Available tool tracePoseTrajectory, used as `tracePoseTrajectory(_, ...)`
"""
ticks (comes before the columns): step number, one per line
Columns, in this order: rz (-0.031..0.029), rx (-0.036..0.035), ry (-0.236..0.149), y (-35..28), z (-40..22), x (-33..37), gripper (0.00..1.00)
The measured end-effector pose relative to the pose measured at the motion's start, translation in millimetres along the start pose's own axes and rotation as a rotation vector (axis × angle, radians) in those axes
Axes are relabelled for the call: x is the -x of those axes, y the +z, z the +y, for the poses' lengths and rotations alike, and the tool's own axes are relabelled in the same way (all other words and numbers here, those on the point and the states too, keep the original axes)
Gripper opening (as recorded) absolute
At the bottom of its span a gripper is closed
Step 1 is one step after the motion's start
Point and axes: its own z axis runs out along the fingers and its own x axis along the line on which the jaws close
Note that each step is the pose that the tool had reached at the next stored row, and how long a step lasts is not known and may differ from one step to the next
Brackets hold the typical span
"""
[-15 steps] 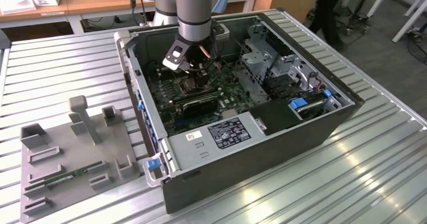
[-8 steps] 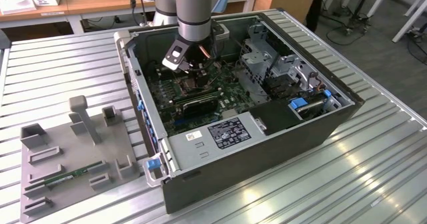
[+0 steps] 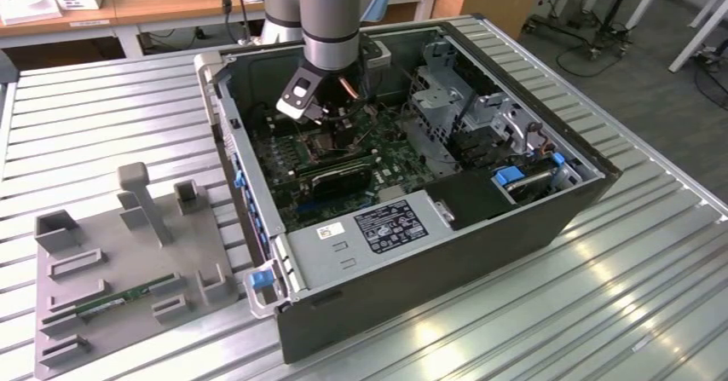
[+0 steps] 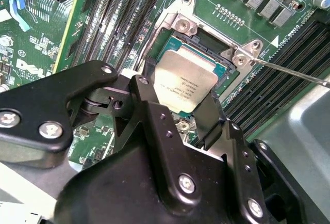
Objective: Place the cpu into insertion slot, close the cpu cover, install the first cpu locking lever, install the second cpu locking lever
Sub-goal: 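Place the cpu into insertion slot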
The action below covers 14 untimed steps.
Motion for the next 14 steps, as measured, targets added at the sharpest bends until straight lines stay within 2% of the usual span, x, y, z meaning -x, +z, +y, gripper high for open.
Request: tracePoseTrajectory(14,0.0002,0.0001,0.0,0.0,-0.3,-0.9,0.54)
